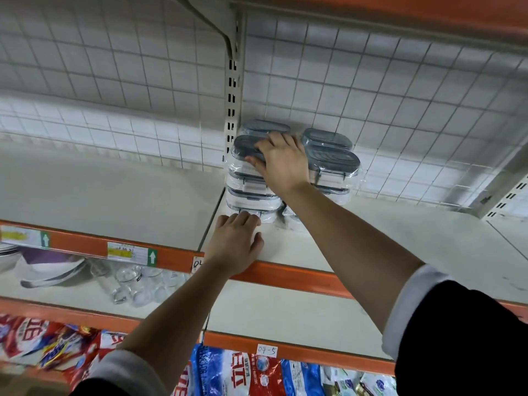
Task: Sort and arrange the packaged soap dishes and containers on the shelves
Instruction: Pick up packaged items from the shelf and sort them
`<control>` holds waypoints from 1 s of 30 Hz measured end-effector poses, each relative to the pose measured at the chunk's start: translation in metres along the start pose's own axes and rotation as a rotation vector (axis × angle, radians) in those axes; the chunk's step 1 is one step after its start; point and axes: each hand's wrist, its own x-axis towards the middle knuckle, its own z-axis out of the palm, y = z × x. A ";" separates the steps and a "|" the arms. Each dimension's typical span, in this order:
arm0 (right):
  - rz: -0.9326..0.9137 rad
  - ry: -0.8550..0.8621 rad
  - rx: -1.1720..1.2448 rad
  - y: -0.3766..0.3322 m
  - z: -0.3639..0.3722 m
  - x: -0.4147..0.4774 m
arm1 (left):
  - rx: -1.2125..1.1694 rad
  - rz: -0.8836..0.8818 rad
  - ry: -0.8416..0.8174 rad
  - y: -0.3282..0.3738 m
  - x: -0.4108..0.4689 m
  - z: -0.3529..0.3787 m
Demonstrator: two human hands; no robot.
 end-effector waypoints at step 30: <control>0.310 0.009 0.173 0.171 -0.107 -0.311 | 0.004 0.238 0.008 0.213 -0.049 0.015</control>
